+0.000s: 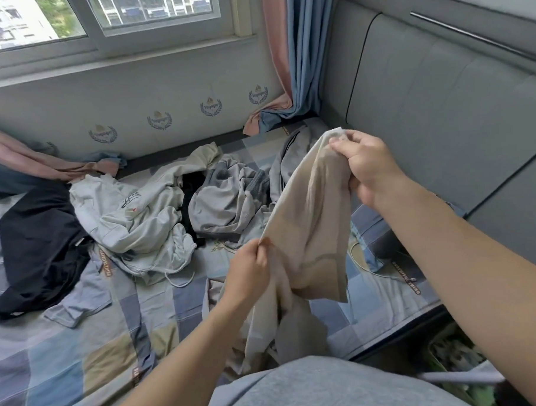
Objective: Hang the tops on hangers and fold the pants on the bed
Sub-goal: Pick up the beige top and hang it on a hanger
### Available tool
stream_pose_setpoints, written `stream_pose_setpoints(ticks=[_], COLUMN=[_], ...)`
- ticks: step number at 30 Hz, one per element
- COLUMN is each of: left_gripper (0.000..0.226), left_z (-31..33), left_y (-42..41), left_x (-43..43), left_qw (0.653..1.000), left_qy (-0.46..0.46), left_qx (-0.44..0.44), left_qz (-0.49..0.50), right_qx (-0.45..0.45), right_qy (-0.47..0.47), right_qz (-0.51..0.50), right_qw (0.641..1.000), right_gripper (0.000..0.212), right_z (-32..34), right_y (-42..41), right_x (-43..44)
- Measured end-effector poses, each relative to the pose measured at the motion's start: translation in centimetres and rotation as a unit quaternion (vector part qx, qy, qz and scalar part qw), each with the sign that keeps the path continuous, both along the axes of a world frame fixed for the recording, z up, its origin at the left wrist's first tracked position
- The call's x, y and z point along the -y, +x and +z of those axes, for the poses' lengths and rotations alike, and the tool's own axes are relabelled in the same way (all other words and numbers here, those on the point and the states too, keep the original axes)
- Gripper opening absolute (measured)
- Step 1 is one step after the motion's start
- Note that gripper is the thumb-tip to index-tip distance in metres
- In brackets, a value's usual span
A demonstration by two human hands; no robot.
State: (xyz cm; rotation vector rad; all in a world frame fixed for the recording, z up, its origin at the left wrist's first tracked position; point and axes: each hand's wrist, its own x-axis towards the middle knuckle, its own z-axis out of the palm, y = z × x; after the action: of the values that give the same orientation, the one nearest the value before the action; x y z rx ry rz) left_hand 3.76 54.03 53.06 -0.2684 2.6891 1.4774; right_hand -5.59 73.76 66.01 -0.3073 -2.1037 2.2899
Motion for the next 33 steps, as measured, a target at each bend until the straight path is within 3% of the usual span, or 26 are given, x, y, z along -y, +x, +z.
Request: stream_pose_setpoints(ticks=[2,4,8,12,13,18,21,23,25,28,30,33], left_gripper=[0.038,0.037,0.039,0.033,0.032,0.030,0.031,0.027,0.018,0.035,0.043,0.063], left_z=[1.1,2.7,5.9,8.0,8.2,8.3,7.9,7.4,6.5,4.5,3.0,-0.1], left_y=[-0.8,-1.3,-1.5,-1.8,-1.9,-2.5,-3.0,-3.1,-2.8,-1.6,-0.6,0.3], left_x=[0.4,0.7,0.9,0.5,0.3,-0.3,0.6,1.4,1.7,0.9,-0.5,-2.2], left_qw=[0.999,0.995,0.967,0.916,0.906,0.881,0.866,0.880,0.918,0.970,0.983,0.975], left_qy=[0.036,0.100,0.249,0.399,0.420,0.467,0.483,0.454,0.379,0.239,0.170,0.082], left_qx=[-0.010,-0.014,0.004,0.033,0.036,0.034,0.004,-0.015,-0.010,0.021,0.057,0.128], left_qz=[0.004,0.020,0.045,0.042,0.040,0.065,0.128,0.142,0.119,0.047,-0.039,-0.163], right_qx=[0.026,0.023,0.028,0.062,0.057,0.033,-0.013,-0.037,-0.046,-0.045,-0.049,-0.032], right_qy=[0.102,0.202,0.187,0.168,0.184,0.268,0.281,0.270,0.254,0.195,0.146,0.033], right_qz=[-0.003,0.021,0.174,0.288,0.299,0.239,0.197,0.163,0.143,0.100,0.075,0.078], right_qw=[0.994,0.979,0.966,0.941,0.935,0.932,0.939,0.948,0.955,0.975,0.985,0.996], right_gripper=[0.049,0.061,0.024,0.061,0.060,0.023,0.022,0.018,0.021,0.023,0.029,0.026], right_z=[-1.5,-3.2,-7.6,-12.1,-13.1,-15.9,-14.8,-13.1,-11.1,-8.3,-6.5,-4.1], right_y=[0.2,1.6,6.1,9.8,10.0,8.7,7.8,7.1,6.2,4.7,4.2,3.7], right_x=[-0.5,-0.8,0.4,3.4,3.9,3.5,2.1,1.0,0.3,0.0,0.2,0.7])
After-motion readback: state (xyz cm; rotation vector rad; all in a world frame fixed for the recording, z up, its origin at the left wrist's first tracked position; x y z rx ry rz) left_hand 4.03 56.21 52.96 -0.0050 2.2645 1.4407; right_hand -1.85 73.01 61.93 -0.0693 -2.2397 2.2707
